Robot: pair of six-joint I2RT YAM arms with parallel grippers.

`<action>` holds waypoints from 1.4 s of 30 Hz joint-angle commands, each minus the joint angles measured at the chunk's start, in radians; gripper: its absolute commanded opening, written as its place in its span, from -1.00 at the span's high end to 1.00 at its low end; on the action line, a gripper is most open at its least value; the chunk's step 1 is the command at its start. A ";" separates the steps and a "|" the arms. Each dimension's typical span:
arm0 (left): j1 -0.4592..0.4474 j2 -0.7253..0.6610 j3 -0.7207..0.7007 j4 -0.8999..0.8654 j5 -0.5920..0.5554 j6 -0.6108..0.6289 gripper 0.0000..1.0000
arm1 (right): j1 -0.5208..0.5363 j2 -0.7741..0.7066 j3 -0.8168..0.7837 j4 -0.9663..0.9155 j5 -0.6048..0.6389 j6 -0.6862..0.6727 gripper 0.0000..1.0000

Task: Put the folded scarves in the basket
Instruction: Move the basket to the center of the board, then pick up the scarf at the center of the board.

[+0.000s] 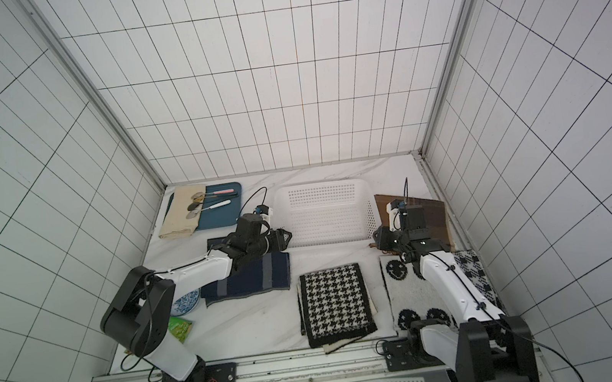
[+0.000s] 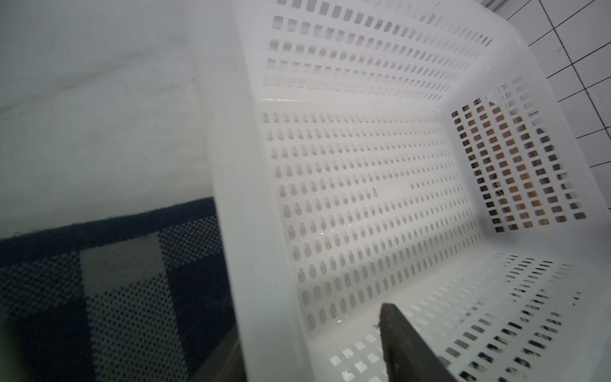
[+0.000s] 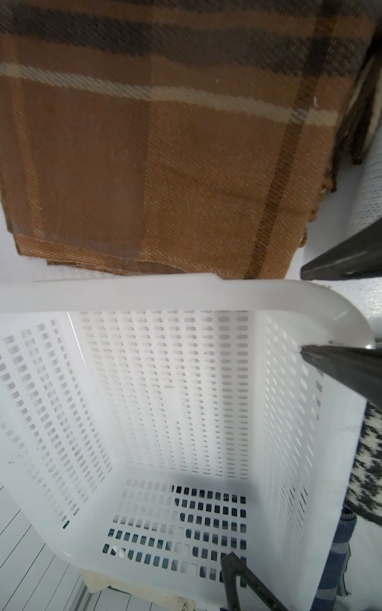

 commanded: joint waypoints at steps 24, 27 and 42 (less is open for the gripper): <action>-0.319 -0.577 -0.304 -0.107 -0.281 -0.078 -0.67 | 0.262 -0.529 -0.274 -0.116 -0.055 0.218 -0.09; -0.361 -0.613 -0.374 -0.027 -0.244 -0.105 -0.70 | 0.304 -0.531 -0.287 -0.121 -0.024 0.239 -0.09; -0.483 -0.368 -0.504 0.277 -0.178 -0.248 -0.78 | 0.543 -0.394 -0.348 -0.147 0.213 0.368 -0.13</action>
